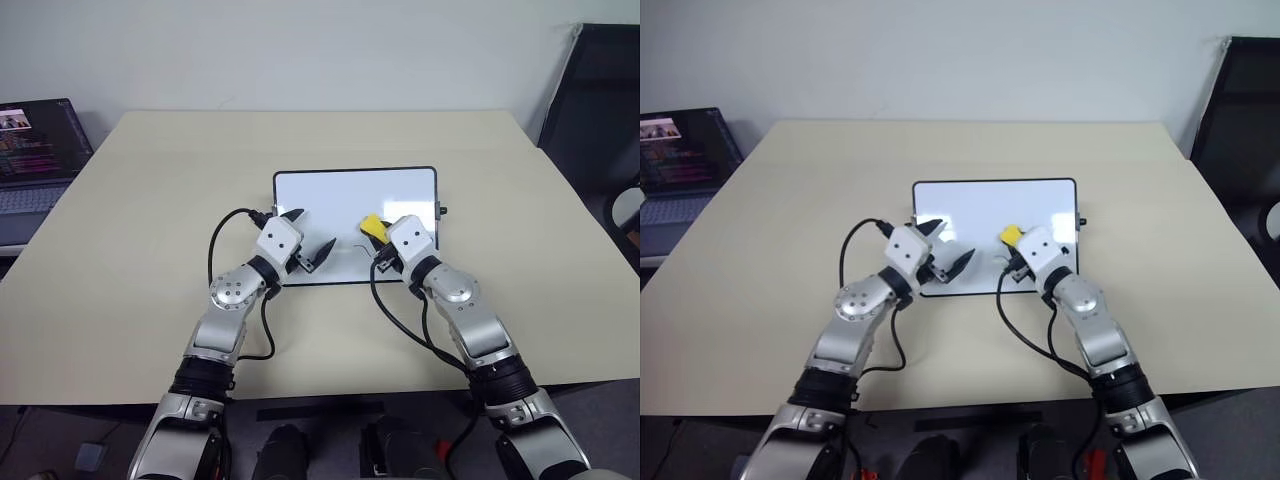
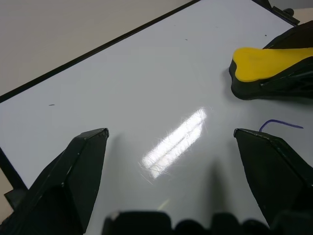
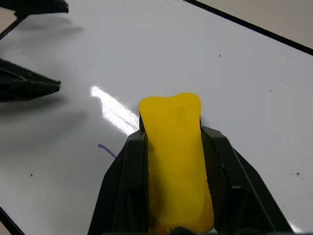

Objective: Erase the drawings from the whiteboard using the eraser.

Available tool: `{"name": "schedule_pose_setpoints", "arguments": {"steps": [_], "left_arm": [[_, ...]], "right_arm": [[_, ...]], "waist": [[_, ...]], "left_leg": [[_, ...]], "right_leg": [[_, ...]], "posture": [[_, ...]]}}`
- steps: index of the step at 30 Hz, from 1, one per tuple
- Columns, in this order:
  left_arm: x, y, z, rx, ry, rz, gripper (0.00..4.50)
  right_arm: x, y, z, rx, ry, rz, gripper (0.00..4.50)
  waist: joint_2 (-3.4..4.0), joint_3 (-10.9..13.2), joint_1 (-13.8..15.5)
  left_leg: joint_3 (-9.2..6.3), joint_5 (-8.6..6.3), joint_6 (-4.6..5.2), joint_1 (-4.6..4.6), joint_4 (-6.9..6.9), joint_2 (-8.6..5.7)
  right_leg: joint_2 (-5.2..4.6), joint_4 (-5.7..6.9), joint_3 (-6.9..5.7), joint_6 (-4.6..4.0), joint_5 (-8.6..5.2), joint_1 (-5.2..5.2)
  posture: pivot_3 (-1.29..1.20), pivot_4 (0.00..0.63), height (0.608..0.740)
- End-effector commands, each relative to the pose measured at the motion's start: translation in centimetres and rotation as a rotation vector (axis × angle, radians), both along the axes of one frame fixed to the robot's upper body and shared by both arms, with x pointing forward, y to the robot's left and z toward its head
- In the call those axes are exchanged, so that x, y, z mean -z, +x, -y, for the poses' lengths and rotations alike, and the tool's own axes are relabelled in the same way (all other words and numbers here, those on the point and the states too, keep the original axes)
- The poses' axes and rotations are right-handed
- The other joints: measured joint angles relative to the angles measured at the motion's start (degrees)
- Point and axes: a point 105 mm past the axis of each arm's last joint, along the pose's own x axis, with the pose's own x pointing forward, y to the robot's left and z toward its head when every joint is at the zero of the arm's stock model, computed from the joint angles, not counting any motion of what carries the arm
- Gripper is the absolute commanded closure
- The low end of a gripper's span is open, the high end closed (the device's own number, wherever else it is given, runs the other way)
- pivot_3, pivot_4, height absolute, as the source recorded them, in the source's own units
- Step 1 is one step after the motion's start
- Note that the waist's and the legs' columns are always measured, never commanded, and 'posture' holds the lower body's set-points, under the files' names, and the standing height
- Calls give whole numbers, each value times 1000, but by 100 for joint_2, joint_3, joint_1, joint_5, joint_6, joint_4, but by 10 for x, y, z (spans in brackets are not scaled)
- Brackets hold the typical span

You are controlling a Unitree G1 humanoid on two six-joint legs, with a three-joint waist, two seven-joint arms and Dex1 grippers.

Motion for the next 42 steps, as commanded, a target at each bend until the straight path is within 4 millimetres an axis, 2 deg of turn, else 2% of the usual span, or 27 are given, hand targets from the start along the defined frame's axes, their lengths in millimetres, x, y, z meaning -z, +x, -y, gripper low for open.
{"name": "schedule_pose_setpoints", "arguments": {"steps": [1,7,12,21,25,28,34,42], "left_arm": [[-15,-9,7,53,-28,49,0],[13,-34,8,89,-5,-38,0],[23,-42,8,79,-10,-72,0],[20,-39,8,72,-6,-70,0],[19,-37,6,71,0,-67,0],[18,-37,6,74,4,-65,0],[17,-38,6,70,6,-61,0],[16,-38,5,64,5,-57,0]], "right_arm": [[-22,-8,4,-40,18,96,3376],[-15,-22,6,-78,26,78,3376],[-16,-22,1,-85,35,86,3376],[-28,-22,-26,-179,42,148,3376],[-24,-28,-41,-248,19,164,3376],[-9,-30,-50,-287,-35,136,3376],[20,-10,-36,-210,-268,74,3376],[27,-1,-18,-149,-324,53,3376]], "waist": [[0,0,-2],[1,1,-23],[2,4,-14],[3,5,-14],[3,5,-13],[3,5,-14],[3,5,-12],[2,4,-7]], "left_leg": [[0,0,0,-7,-2,0],[10,-2,-2,-31,-34,6],[5,-1,-1,-26,-34,7],[8,-1,-1,-24,-25,7],[9,-2,-1,-27,-27,6],[9,-2,-1,-26,-26,6],[10,-1,-1,-24,-21,5],[7,0,0,-7,-1,5]], "right_leg": [[0,-4,0,0,0,-6],[-3,-24,12,1,-2,-37],[-14,-19,6,0,-2,-36],[6,-12,7,-1,-2,-35],[6,-17,9,-1,-2,-36],[5,-15,9,-1,-2,-36],[5,-8,8,-2,-1,-35],[5,16,8,-2,-1,-24]], "posture": [[0,150,740],[0,150,740],[0,150,740],[0,150,740],[0,150,740],[0,150,740],[0,150,740],[0,150,740]]}}
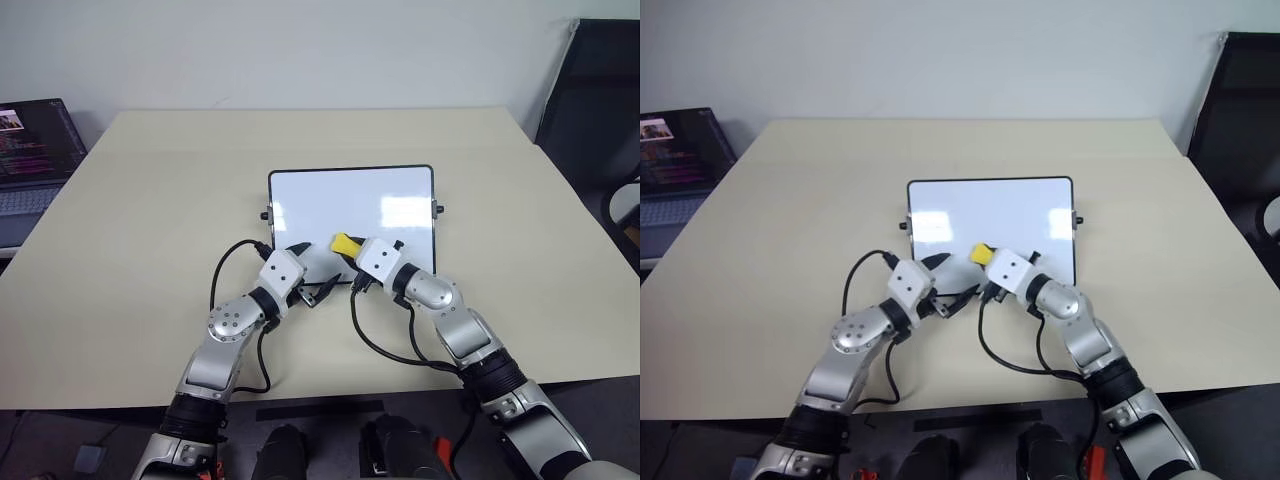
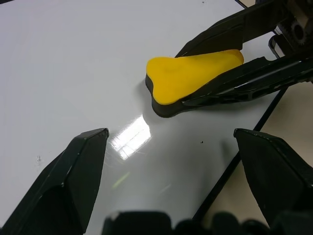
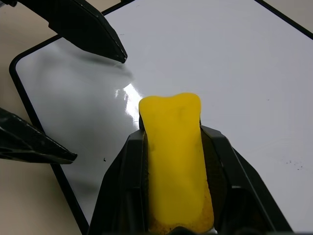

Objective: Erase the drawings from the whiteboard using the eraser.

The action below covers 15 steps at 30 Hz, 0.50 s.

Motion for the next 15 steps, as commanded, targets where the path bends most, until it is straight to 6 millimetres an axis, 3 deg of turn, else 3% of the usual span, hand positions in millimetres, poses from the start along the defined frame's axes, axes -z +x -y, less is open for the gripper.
{"name": "schedule_pose_setpoints", "arguments": {"steps": [1,7,15], "left_arm": [[-18,0,2,4,-9,67,0],[-20,3,2,5,-8,72,0],[-22,6,4,0,-14,82,0]], "right_arm": [[3,11,23,90,-42,-7,3376],[18,3,36,85,-101,-47,3376],[51,-20,79,123,-239,-139,3376]], "waist": [[0,0,13],[-1,-1,34],[-4,-3,29]], "left_leg": [[-1,0,0,3,3,-1],[-7,0,0,10,5,-5],[-11,0,0,28,3,-6]], "right_leg": [[0,0,-1,0,0,5],[-5,-9,-2,0,0,23],[-8,-25,-6,1,0,49]], "posture": [[0,150,740],[0,150,740],[0,150,740]]}}
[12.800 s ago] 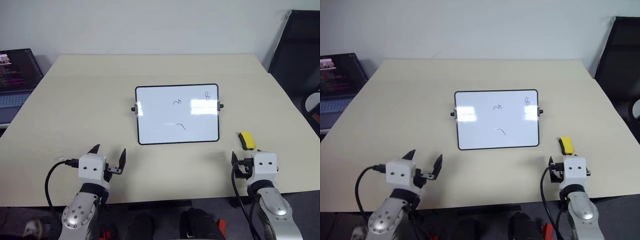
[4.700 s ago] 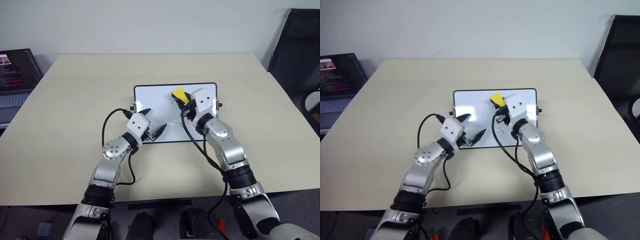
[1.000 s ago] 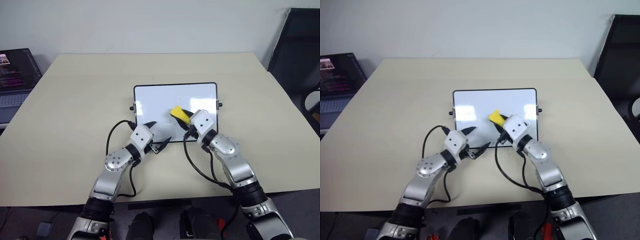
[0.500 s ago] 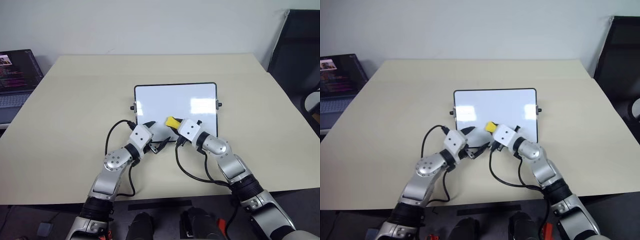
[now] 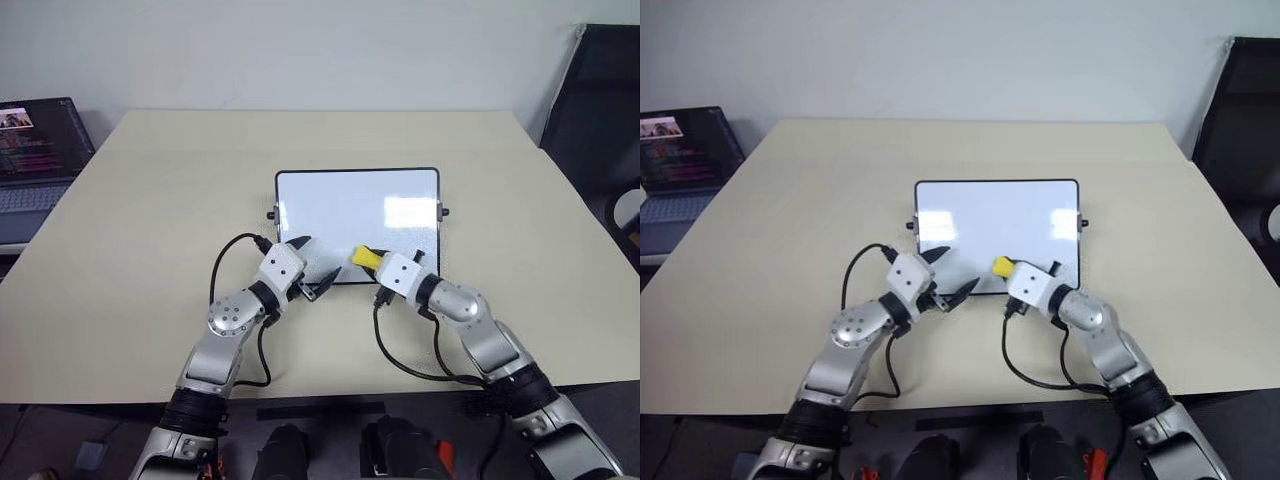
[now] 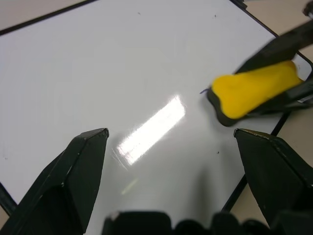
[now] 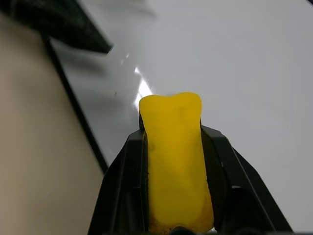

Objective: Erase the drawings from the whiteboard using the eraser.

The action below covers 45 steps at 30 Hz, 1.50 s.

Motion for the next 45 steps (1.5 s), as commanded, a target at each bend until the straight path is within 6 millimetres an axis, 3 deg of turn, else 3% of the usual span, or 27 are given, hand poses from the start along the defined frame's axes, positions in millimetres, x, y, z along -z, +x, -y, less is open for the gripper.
{"name": "schedule_pose_setpoints", "arguments": {"steps": [1,8,16,20,31,45], "left_arm": [[-12,0,3,3,-13,49,0],[-10,0,7,7,-25,43,0],[-11,4,10,21,-28,44,0],[-11,5,9,25,-26,47,0],[-12,5,2,4,-20,53,0],[-13,5,4,-3,-21,55,0]], "right_arm": [[29,-1,39,116,-96,-108,3376],[24,-1,57,171,-91,-106,3376],[-33,7,16,79,147,101,3376],[-47,11,-1,45,185,160,3376],[-40,19,-22,18,183,148,3376],[-1,23,5,110,-2,32,3376]], "waist": [[0,0,0],[-2,0,3],[-5,7,-16],[-5,7,-33],[-5,8,-28],[-5,7,-25]], "left_leg": [[0,0,0,6,0,0],[3,1,0,22,2,0],[5,1,0,14,1,0],[5,0,-1,-14,-9,2],[7,-1,-1,-55,-27,4],[6,0,0,-16,-8,3]], "right_leg": [[0,-1,0,-1,-1,5],[-1,-7,3,-35,-22,23],[-5,-16,3,-20,-13,19],[3,-14,2,7,3,-13],[-1,-13,4,2,1,-60],[3,9,3,1,0,-26]], "posture": [[0,150,740],[0,150,740],[0,150,740],[0,150,740],[0,150,740],[0,150,740]]}}
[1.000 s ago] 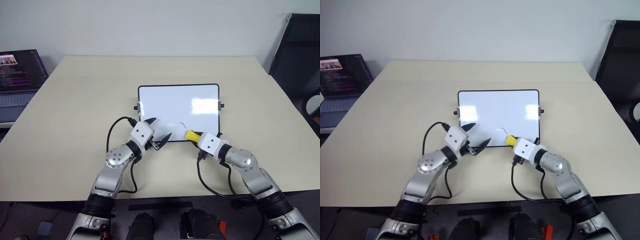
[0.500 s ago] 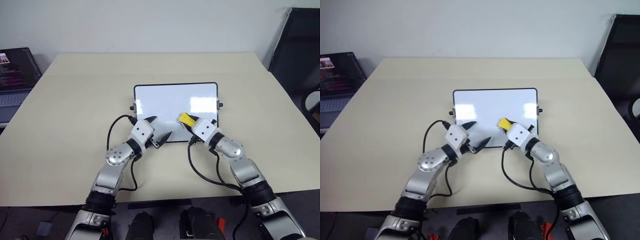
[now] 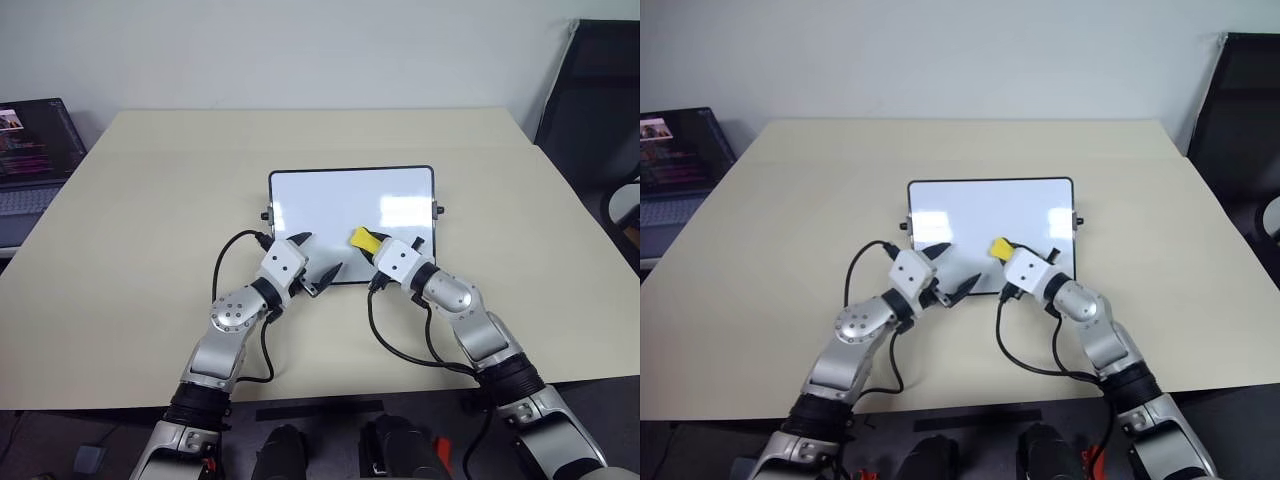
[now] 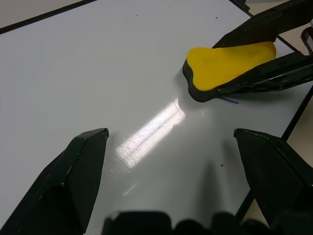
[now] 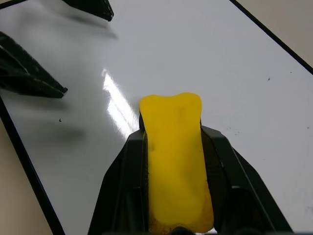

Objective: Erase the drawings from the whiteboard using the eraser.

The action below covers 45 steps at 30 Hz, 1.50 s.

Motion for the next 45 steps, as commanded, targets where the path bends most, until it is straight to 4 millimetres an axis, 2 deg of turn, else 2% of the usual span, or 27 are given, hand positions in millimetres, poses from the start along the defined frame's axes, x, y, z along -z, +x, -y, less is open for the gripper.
{"name": "schedule_pose_setpoints", "arguments": {"steps": [1,12,21,24,28,32,37,40,42,45], "left_arm": [[-13,0,2,6,-11,48,0],[-12,1,5,14,-18,44,0],[-10,2,11,37,-25,35,0],[-11,2,16,51,-32,36,0],[-14,0,20,69,-48,46,0],[-14,-3,23,99,-53,45,0],[-14,-2,26,120,-52,46,0],[-19,-2,34,162,-71,58,0],[-24,-8,46,247,-108,54,0],[-31,-30,76,489,-186,1,0]], "right_arm": [[25,0,20,71,-80,-90,3376],[37,-17,49,133,-110,-156,3376],[36,-24,68,175,-122,-163,3376],[21,-23,70,199,-48,-124,3376],[-5,-24,64,180,109,-75,3376],[-30,-34,57,121,257,-29,3376],[-36,-40,66,148,293,-5,3376],[-39,-39,84,223,274,16,3376],[-39,-38,106,322,283,2,3376],[-35,-43,149,497,313,-65,3376]], "waist": [[-1,0,8],[-2,-1,12],[-3,-2,18],[-3,-1,18],[-3,0,13],[-3,1,13],[-2,1,12],[-2,1,17],[-2,1,19],[-2,1,59]], "left_leg": [[-1,0,0,2,2,-1],[-5,0,0,13,7,-2],[-5,0,0,10,7,-5],[-5,0,0,9,7,-6],[-4,0,0,7,7,-5],[-6,0,-1,-8,-3,-4],[-6,-1,-1,-21,-27,2],[-5,-1,-1,-26,-31,-2],[-3,-1,-1,-30,-31,-5],[-6,-1,-1,-37,-31,-7]], "right_leg": [[0,0,0,0,0,3],[-2,-9,-3,1,0,23],[-2,-17,-2,2,1,23],[-2,-18,-2,3,1,23],[-2,-19,-1,3,1,22],[0,-23,-3,3,1,8],[5,-55,-5,4,2,-2],[3,-67,-4,8,4,-1],[0,-74,-3,13,7,-1],[-3,-79,-6,14,7,-1]], "posture": [[0,150,740],[0,150,740],[0,150,740],[0,150,740],[0,150,740],[0,150,740],[0,150,740],[0,150,740],[0,150,740],[0,150,740]]}}
